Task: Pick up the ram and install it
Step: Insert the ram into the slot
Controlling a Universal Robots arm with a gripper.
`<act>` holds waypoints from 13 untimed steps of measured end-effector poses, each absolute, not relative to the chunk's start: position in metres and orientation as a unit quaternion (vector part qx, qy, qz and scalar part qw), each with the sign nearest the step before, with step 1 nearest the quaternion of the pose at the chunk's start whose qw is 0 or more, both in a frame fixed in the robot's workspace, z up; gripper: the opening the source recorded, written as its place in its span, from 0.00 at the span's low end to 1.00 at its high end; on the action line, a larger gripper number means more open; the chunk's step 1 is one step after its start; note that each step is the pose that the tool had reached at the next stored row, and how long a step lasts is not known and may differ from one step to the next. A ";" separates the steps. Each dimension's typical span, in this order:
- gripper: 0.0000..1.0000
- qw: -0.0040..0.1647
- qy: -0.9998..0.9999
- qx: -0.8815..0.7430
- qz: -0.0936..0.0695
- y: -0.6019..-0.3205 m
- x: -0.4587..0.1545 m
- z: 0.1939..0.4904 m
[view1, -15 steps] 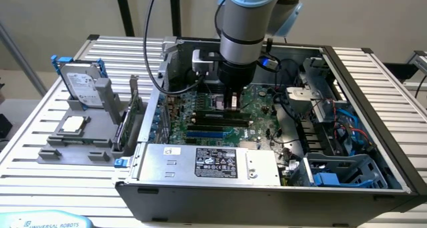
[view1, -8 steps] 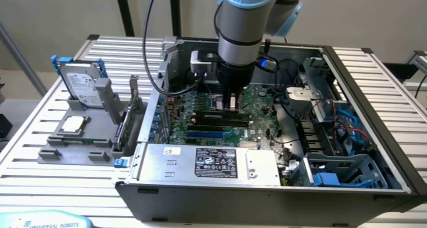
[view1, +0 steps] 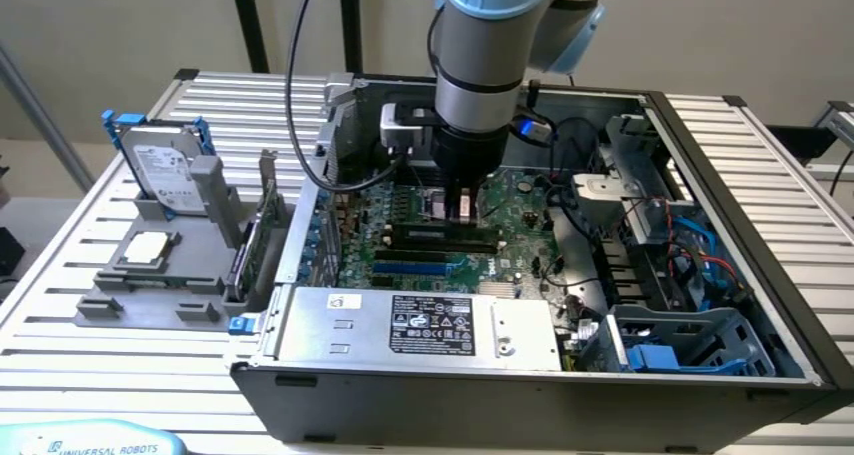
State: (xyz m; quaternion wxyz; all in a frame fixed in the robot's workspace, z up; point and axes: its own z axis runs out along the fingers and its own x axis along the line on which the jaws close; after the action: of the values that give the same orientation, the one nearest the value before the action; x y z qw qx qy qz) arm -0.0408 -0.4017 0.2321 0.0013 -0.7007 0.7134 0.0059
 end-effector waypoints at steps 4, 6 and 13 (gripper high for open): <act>0.13 0.001 0.713 -0.701 0.005 -0.402 -0.041 0.231; 0.13 0.001 0.713 -0.701 0.005 -0.402 -0.041 0.230; 0.13 0.001 0.715 -0.700 0.005 -0.400 -0.041 0.228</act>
State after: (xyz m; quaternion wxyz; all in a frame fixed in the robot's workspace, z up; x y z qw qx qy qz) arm -0.0409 -0.4004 0.2279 0.0008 -0.6996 0.7145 0.0047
